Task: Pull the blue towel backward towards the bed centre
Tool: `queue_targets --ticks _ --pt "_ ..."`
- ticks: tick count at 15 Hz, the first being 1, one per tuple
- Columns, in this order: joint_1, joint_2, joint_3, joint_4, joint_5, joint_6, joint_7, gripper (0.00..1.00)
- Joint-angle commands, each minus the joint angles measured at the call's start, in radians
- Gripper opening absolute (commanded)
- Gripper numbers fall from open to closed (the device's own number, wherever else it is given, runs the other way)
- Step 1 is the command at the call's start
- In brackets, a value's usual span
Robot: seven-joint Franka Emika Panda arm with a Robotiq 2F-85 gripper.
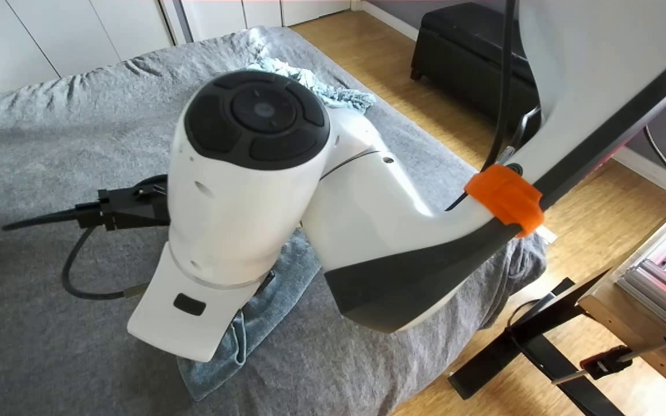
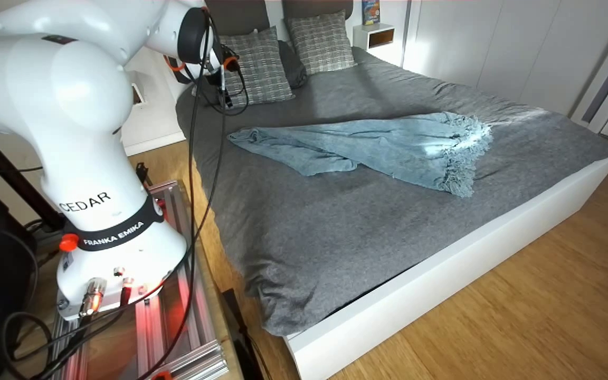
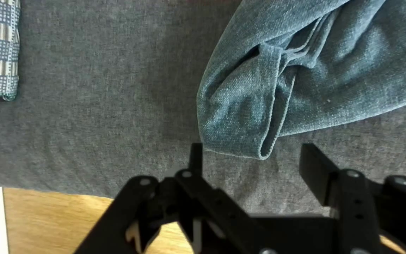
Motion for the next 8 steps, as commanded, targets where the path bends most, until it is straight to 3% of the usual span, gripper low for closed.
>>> queue_targets --ticks 1,2,3,8 --pt "0.011 -0.014 -0.079 -0.020 0.130 -0.090 -0.022 0.99" --pt "0.009 -0.017 -0.099 -0.031 0.112 -0.078 -0.011 1.00" --pt "-0.038 -0.011 -0.035 -0.058 0.013 -0.085 0.030 1.00" --pt "-0.074 -0.055 -0.048 -0.165 -0.008 -0.032 0.075 1.00"
